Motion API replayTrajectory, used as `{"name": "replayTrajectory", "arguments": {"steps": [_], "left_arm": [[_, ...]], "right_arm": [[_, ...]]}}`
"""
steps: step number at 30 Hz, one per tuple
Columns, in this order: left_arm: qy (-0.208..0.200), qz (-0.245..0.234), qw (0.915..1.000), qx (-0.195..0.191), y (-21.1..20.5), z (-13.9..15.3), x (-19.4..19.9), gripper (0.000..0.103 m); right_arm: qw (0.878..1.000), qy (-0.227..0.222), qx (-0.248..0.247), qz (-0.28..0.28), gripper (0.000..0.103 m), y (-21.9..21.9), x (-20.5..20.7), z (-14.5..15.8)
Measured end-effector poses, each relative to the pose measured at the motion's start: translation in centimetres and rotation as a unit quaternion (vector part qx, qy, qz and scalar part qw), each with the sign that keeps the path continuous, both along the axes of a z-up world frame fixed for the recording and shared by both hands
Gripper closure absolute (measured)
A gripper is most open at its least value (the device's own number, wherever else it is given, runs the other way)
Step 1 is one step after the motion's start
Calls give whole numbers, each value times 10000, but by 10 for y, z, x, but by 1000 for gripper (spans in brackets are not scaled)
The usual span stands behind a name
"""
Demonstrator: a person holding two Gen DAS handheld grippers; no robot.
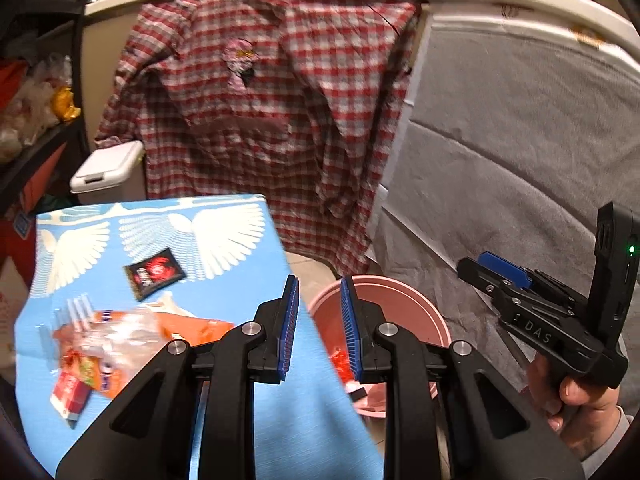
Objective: Collect trash
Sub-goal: 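Open the left tool over the bin while the right tool releases the strap, then move the left tool to the toothpaste box while the right tool reaches the clear bag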
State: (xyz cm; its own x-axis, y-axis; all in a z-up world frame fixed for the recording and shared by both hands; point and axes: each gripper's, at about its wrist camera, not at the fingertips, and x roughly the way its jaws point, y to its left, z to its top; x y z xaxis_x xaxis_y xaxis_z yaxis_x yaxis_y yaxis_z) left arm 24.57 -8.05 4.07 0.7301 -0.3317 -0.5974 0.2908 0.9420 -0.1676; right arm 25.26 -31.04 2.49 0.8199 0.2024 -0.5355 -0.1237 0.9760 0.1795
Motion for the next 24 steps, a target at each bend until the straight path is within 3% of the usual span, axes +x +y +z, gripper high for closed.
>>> {"name": "replayTrajectory", "arguments": {"steps": [4, 11, 24], "left_arm": [[-124, 209, 9997, -31, 34, 13, -9, 81], [-377, 730, 9966, 47, 104, 30, -27, 81], [-247, 1536, 9878, 105, 222, 15, -49, 82]], "right_arm": [[9999, -99, 110, 90, 58, 12, -7, 8], [9979, -311, 329, 457, 77, 45, -20, 23], [9883, -355, 598, 1357, 77, 128, -24, 24]]}}
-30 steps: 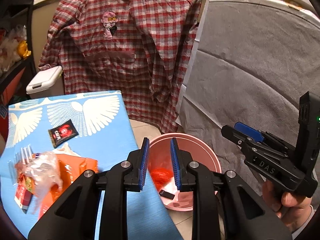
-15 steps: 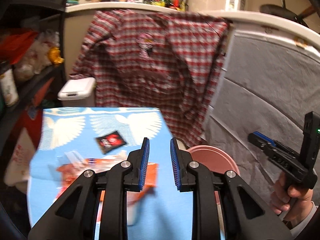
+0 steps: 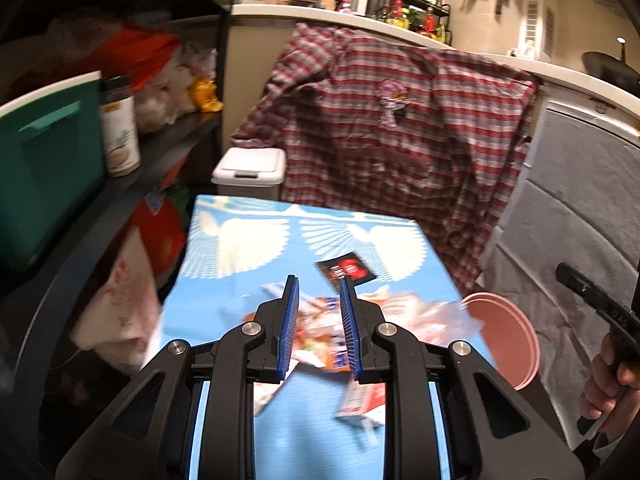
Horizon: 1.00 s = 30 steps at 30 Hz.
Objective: Collect trash
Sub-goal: 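Move the left tool to the toothpaste box while the right tool reaches the clear bag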
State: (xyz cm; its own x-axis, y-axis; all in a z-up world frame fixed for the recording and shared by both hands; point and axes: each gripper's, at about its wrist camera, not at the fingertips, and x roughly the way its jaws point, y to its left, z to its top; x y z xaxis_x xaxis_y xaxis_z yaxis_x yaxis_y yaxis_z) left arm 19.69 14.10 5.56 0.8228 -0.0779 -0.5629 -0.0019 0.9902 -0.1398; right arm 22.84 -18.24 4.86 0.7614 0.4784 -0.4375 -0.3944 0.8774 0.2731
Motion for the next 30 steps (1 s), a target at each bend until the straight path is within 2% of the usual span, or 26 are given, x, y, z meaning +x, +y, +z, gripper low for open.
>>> {"name": "replayTrajectory", "arguments": {"steps": [6, 10, 14, 23, 25, 27, 30], "left_arm": [[211, 86, 9997, -15, 31, -21, 2, 82], [336, 74, 9993, -145, 45, -37, 6, 82], [536, -17, 9984, -152, 48, -57, 12, 82], [911, -249, 9955, 69, 43, -99, 26, 81], [1011, -247, 9945, 83, 43, -107, 30, 74], [1115, -269, 9933, 124, 42, -117, 33, 61], [1242, -363, 9915, 152, 41, -127, 37, 54]], "right_arm": [[9994, 86, 71, 343, 76, 34, 9, -6], [9984, 164, -1, 545, 64, 54, 16, -14], [9971, 241, -141, 708, 59, 69, 21, -23], [9942, 475, -363, 895, 55, 89, 37, -46], [9935, 534, -411, 920, 53, 92, 41, -51], [9928, 590, -447, 941, 52, 94, 44, -56], [9920, 649, -469, 979, 52, 97, 48, -61]]}}
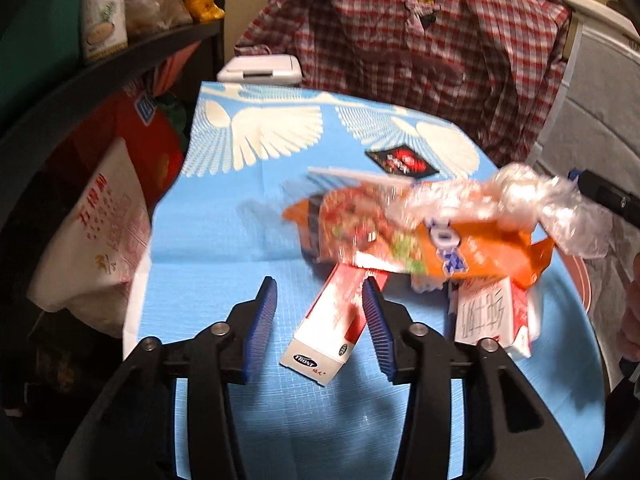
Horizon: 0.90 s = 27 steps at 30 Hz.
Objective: Collect trash
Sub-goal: 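Move the left tool to the toothpaste box while the right tool reaches the clear bag, then close the left tool on the FRONT toothpaste box while the right tool grasps the clear bag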
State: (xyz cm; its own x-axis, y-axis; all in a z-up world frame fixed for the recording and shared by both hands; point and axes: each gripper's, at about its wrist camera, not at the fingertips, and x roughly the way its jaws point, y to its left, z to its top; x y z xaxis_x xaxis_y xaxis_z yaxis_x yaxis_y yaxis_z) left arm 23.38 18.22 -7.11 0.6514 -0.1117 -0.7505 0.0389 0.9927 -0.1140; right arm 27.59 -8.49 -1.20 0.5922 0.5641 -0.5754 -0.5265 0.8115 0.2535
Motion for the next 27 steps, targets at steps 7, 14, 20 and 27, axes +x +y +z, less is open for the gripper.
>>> {"name": "replayTrajectory", "arguments": {"steps": [7, 14, 20, 27], "left_arm": [[287, -210, 9994, -27, -3, -18, 6, 48], [395, -323, 9987, -3, -8, -22, 6, 47], [461, -435, 9980, 87, -13, -25, 5, 47], [653, -405, 9968, 220, -13, -28, 6, 63]], "right_arm": [[9997, 124, -155, 110, 52, 8, 6, -13], [9992, 207, -306, 122, 55, 10, 8, -20], [9992, 203, -317, 150, 77, 9, 8, -20], [9995, 137, -256, 98, 94, 3, 4, -14]]}}
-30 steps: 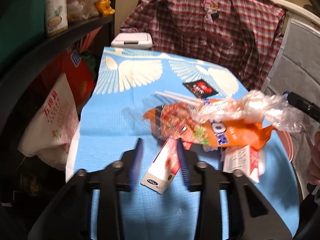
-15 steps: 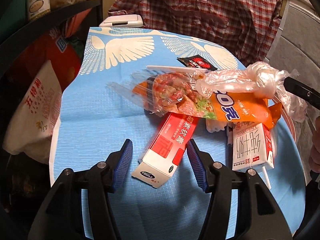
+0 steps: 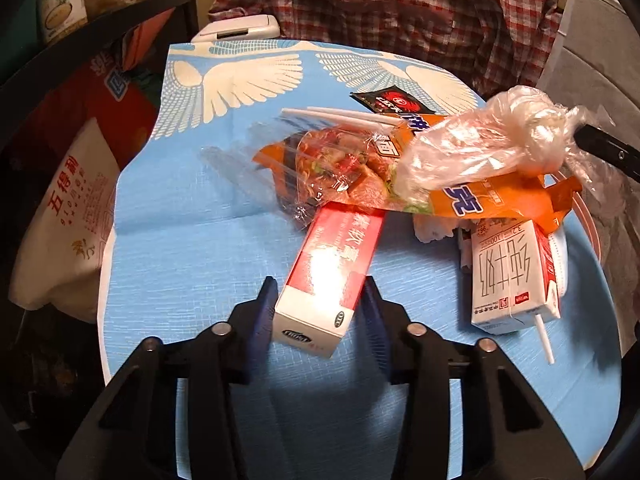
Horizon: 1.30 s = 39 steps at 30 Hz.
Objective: Collect trash
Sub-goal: 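Close the left tool on the FRONT toothpaste box while the right tool grasps the clear bag, then lift and carry the toothpaste box and clear bag over the pink bin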
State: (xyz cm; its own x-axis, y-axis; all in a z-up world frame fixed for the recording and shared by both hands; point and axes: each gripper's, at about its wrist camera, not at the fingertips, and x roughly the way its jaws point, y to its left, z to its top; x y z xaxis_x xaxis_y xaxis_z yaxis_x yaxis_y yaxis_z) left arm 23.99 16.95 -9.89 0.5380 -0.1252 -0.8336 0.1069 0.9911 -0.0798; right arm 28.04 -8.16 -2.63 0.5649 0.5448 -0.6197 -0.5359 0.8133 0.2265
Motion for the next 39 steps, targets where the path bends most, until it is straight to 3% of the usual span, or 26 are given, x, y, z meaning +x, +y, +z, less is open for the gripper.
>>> {"name": "replayTrajectory", "arguments": {"steps": [21, 30, 39], "left_arm": [[-105, -12, 9997, 202, 5, 52, -49, 69], [-602, 162, 9980, 139, 6, 100, -79, 69], [-1135, 290, 9931, 6, -21, 138, -89, 69]], "right_arm": [[9983, -476, 257, -221, 98, -24, -39, 45], [9964, -666, 357, -391, 98, -37, -62, 66], [9938, -831, 413, -618, 98, -60, -76, 78]]}}
